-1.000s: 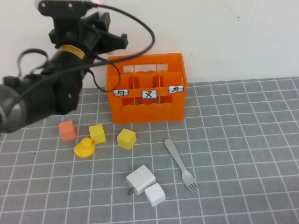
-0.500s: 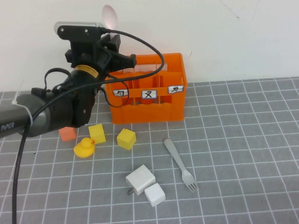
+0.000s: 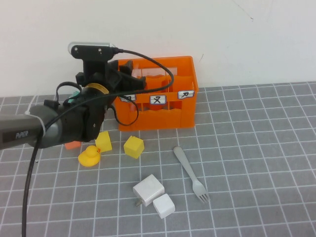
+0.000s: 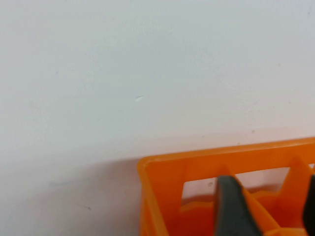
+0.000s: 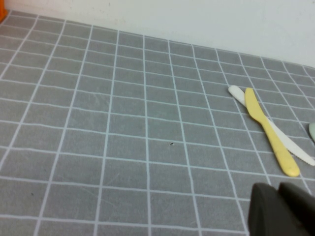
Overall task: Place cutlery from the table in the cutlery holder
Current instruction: Place the fork on the box, then pick up the fork
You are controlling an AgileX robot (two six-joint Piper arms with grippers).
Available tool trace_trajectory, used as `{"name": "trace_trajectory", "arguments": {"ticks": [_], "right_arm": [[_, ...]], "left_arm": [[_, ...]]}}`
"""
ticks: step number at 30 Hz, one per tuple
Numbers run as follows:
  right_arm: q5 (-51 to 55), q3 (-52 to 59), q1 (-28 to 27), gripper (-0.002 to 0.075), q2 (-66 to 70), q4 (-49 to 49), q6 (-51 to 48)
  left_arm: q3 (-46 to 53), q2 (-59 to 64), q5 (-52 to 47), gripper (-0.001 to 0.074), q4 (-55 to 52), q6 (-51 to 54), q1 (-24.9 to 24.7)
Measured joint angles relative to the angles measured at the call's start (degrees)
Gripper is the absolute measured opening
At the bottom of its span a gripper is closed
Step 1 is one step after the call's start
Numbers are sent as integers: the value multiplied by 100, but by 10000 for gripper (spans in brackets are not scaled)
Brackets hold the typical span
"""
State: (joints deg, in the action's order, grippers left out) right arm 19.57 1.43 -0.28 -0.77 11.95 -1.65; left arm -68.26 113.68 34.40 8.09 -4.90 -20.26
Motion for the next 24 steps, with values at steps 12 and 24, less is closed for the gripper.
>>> {"name": "trace_trajectory", "arguments": {"ticks": [12, 24], "right_arm": [[0, 0, 0, 29, 0, 185, 0], [0, 0, 0, 29, 0, 339, 0]], "left_arm": [[0, -1257, -546, 289, 643, 1486, 0], [1630, -4175, -2004, 4, 1009, 2249, 0]]}}
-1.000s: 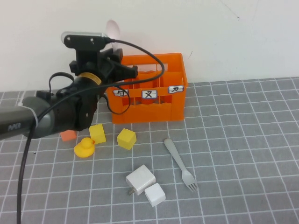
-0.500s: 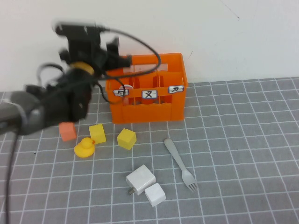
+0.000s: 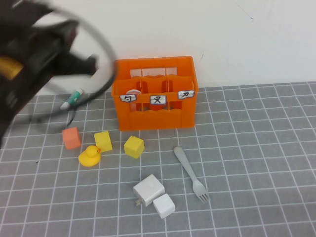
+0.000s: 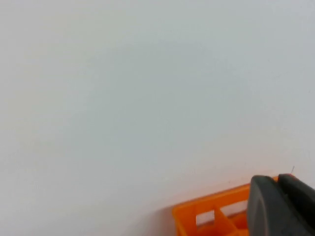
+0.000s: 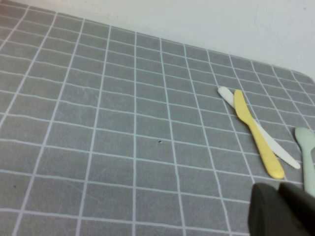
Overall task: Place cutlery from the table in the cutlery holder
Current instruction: Pick up the fork
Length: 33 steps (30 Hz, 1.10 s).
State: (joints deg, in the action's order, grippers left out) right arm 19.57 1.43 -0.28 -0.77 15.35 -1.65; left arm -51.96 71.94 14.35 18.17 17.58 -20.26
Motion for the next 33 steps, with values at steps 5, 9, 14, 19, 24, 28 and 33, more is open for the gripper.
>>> {"name": "trace_trajectory", "arguments": {"ticks": [5, 9, 14, 19, 24, 28, 33], "right_arm": [[0, 0, 0, 29, 0, 13, 37], [-69, 0, 0, 29, 0, -817, 622], [-392, 22, 0, 29, 0, -2610, 1793], [-596, 22, 0, 29, 0, -3636, 2091], [-701, 22, 0, 29, 0, -3485, 1977], [-654, 22, 0, 29, 0, -3457, 1798], [-427, 22, 0, 29, 0, -3555, 1248]], "left_arm": [[1345, -1217, 286, 1, 0, -430, 0], [2271, -2010, 290, 0, 0, -489, 0], [3024, -3002, 290, 0, 10, -563, 0], [3614, -4049, -195, 0, 22, -644, 0], [3887, -4986, -1220, 0, 22, -655, 0], [3896, -5826, -1769, 0, 22, -666, 0], [3896, -6683, -2415, 0, 22, -677, 0]]}}
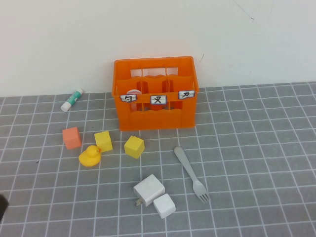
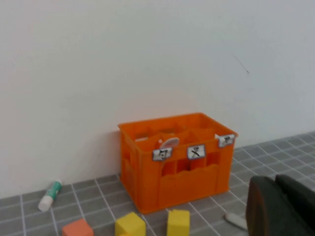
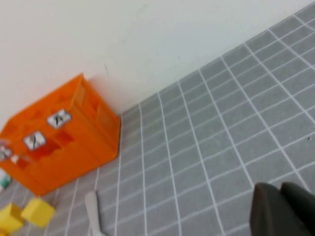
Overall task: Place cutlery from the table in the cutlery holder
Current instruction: Pick up the fork
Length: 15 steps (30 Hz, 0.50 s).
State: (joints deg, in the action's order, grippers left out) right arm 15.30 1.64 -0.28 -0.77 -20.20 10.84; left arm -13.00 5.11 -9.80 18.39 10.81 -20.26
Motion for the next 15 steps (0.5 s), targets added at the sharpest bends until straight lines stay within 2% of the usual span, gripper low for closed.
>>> {"name": "trace_trajectory", "arguments": {"ticks": [6, 15], "right_arm": [[659, -371, 0, 29, 33, -130, -928], [2325, -2721, 0, 29, 2191, -130, -3309]], "left_arm": [[0, -471, -1004, 0, -20, 0, 0], [0, -493, -2132, 0, 0, -8, 0]]}}
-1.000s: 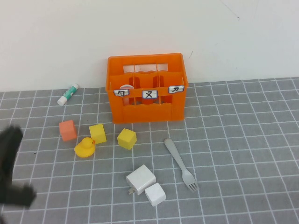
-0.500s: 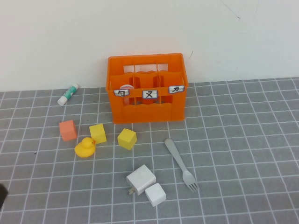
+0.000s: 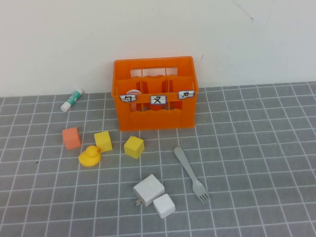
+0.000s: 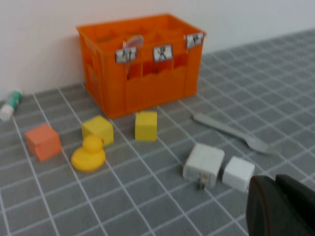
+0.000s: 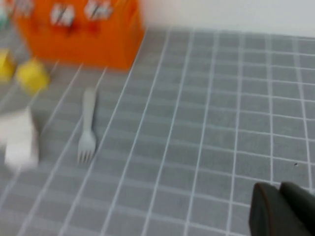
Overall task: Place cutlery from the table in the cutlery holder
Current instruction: Pick up the fork
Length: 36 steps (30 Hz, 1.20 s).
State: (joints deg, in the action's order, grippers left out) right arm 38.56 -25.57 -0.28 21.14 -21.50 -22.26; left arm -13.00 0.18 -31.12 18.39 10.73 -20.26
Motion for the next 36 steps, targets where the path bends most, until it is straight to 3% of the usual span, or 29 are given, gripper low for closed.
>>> {"name": "trace_trajectory", "arguments": {"ticks": [9, 12, 17, 24, 31, 36], "right_arm": [[2712, -2973, 0, 29, 2843, -125, -1609], [3125, -3537, 53, 29, 3662, -439, -1908], [3168, -4167, 911, 8, 4763, -80, -1758], [2968, -4898, 2649, 1, 6088, 1801, -23], [1689, -5208, 3186, 0, 6857, 1899, 412], [1807, -5208, 3369, 0, 7391, 1962, 273]], "left_arm": [[0, 0, -104, 0, 0, -13, 0], [0, 0, -104, 0, 0, -13, 0], [0, 0, -104, 0, 0, -13, 0], [0, 0, -104, 0, 0, -13, 0], [0, 0, -104, 0, 0, -13, 0], [0, 0, -104, -1, 0, -13, 0]]}}
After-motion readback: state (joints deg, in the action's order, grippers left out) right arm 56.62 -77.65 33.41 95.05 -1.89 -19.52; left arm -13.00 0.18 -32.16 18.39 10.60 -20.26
